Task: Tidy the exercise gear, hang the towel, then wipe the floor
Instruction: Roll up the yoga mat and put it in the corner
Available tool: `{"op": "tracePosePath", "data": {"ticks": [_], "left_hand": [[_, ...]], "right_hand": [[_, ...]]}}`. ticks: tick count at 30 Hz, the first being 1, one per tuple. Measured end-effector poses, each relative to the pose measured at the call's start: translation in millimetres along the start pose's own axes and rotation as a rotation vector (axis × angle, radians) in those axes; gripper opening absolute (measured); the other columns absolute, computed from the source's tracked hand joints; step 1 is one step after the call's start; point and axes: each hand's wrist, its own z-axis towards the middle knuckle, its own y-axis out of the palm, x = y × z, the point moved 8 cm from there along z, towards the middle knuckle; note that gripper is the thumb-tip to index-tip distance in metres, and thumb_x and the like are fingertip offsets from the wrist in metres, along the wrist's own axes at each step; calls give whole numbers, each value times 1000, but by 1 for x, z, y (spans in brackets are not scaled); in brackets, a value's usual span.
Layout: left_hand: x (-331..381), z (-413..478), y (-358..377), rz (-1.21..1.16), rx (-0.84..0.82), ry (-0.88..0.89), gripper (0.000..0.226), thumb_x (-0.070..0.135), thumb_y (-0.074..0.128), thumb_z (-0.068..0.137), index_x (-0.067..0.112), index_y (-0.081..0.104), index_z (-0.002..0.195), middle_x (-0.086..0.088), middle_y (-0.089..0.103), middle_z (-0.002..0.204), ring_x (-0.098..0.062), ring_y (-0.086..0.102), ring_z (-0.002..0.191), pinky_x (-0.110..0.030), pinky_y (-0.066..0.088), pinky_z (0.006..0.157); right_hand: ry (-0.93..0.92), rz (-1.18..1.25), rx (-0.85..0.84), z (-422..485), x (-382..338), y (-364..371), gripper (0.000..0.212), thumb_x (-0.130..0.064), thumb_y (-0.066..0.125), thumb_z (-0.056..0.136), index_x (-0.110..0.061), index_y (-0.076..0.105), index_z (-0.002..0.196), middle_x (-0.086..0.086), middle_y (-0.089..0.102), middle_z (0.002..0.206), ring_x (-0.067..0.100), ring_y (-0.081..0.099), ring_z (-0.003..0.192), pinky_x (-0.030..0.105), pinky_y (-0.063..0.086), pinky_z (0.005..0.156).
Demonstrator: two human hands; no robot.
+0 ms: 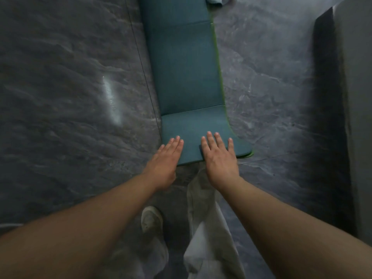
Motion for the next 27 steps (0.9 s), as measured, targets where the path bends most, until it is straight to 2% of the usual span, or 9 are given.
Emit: {"op": "tracePosePath", "data": {"ticks": [11, 16, 20, 27], "left_hand": [[-4, 41, -108, 51, 169, 73, 92, 3, 51, 79, 8, 3, 157, -8, -2, 166, -21, -2, 153, -39, 6, 124], [-32, 68, -158, 17, 190, 70, 95, 3, 50, 83, 12, -8, 157, -4, -16, 165, -15, -15, 151, -33, -5, 123], [-58, 85, -199, 18, 222, 111, 93, 1, 48, 85, 11, -9, 157, -5, -15, 165, -17, -14, 151, -32, -6, 122], [-96, 100, -232, 72, 165, 188, 98, -2, 50, 83, 10, -17, 154, -7, -20, 164, -21, -15, 151, -37, -1, 124]], "right_hand": [[8, 10, 86, 54, 7, -86, 60, -19, 31, 105, -14, 4, 158, 8, -2, 166, 28, -3, 153, 58, 5, 120], [19, -19, 116, 96, -4, -135, 72, -9, 38, 97, -14, -1, 158, 10, -7, 166, 29, -5, 152, 59, 4, 120], [61, -53, 81, 135, -21, -169, 76, -11, 43, 98, -15, -5, 158, 8, -12, 165, 28, -7, 152, 57, 6, 121], [111, -91, -26, 176, -48, -205, 78, -9, 42, 98, -20, -7, 158, 4, -18, 164, 27, -8, 152, 52, 8, 122]]}}
